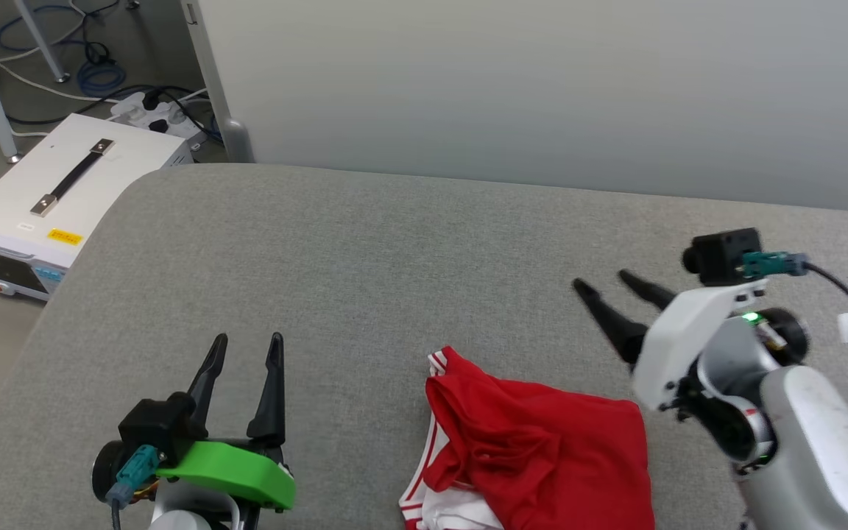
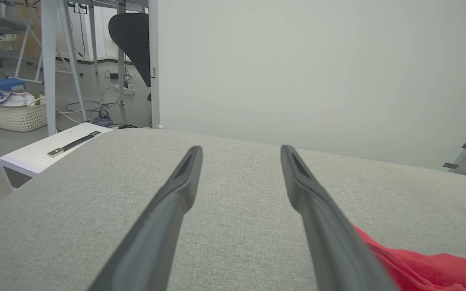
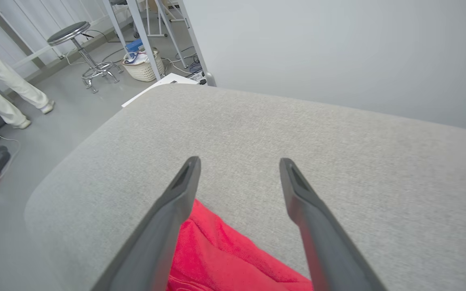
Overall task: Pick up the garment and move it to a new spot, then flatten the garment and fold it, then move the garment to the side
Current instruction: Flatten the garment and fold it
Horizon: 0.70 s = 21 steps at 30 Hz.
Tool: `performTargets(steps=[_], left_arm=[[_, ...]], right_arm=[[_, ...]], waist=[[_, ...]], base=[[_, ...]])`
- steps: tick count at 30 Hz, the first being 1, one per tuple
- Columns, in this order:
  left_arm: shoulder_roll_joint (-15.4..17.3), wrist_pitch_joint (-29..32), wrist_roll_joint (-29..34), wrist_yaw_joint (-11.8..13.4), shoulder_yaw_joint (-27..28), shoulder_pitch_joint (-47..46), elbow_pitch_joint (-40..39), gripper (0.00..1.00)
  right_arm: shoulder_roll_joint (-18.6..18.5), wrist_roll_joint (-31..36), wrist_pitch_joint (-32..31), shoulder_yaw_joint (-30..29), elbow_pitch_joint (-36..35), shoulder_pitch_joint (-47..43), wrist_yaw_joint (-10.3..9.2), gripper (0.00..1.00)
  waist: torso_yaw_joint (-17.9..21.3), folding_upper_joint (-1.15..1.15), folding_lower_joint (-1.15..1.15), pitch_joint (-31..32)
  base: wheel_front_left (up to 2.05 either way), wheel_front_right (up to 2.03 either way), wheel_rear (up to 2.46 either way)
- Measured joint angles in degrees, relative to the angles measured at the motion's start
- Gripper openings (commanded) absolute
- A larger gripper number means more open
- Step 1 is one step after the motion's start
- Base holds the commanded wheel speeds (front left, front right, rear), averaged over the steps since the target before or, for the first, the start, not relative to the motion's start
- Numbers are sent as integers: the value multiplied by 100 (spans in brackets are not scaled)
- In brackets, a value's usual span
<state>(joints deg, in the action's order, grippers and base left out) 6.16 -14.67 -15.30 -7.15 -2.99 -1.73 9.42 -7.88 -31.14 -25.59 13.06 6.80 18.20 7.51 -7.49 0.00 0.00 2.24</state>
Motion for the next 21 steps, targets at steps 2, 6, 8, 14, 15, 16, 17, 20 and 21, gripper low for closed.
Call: performTargets(steps=[2, 6, 8, 14, 15, 16, 17, 20, 21], left_arm=[[-20, 0, -5, 0, -43, -11, -35, 100], [-58, 0, -75, -1, -149, -38, -136, 100], [-63, 0, -75, -1, -188, -45, -186, 100], [-103, 0, -75, -1, -285, -30, -353, 100], [-111, 0, -74, -1, -285, -19, -379, 100], [-121, 0, -74, -1, -277, 1, -409, 100], [-129, 0, -74, -1, -267, 24, -439, 100], [-162, 0, -69, -1, -176, 75, -549, 100], [-175, 0, -54, -1, -136, 93, -599, 100]], right_arm=[[-378, 348, 202, -110, -219, -21, 0, 100], [-1067, 772, 867, -414, -543, -434, 0, 100], [-1195, 847, 1140, -543, -624, -661, 0, 100], [-1191, 975, 2210, -1262, -877, -1556, 0, 100], [-1161, 996, 2346, -1329, -890, -1673, 0, 100], [-1102, 1006, 2471, -1380, -903, -1785, 0, 100], [-1034, 1015, 2586, -1410, -917, -1882, 0, 100], [-869, 1126, 2866, -1408, -998, -2086, 0, 100], [-818, 1152, 2939, -1412, -1007, -2120, 0, 100]], waist=[[56, 0, 0, -30], [207, 0, 0, -123], [246, 0, 0, -153], [332, 0, 0, -271], [344, 0, 0, -287], [353, 0, 0, -303], [361, 0, 0, -318], [386, 0, 0, -342], [392, 0, 0, -347]], base=[[0, 0, 0], [0, 0, 0], [0, 0, 0], [0, 0, 0], [0, 0, 0], [0, 0, 0], [0, 0, 0], [0, 0, 0], [0, 0, 0]])
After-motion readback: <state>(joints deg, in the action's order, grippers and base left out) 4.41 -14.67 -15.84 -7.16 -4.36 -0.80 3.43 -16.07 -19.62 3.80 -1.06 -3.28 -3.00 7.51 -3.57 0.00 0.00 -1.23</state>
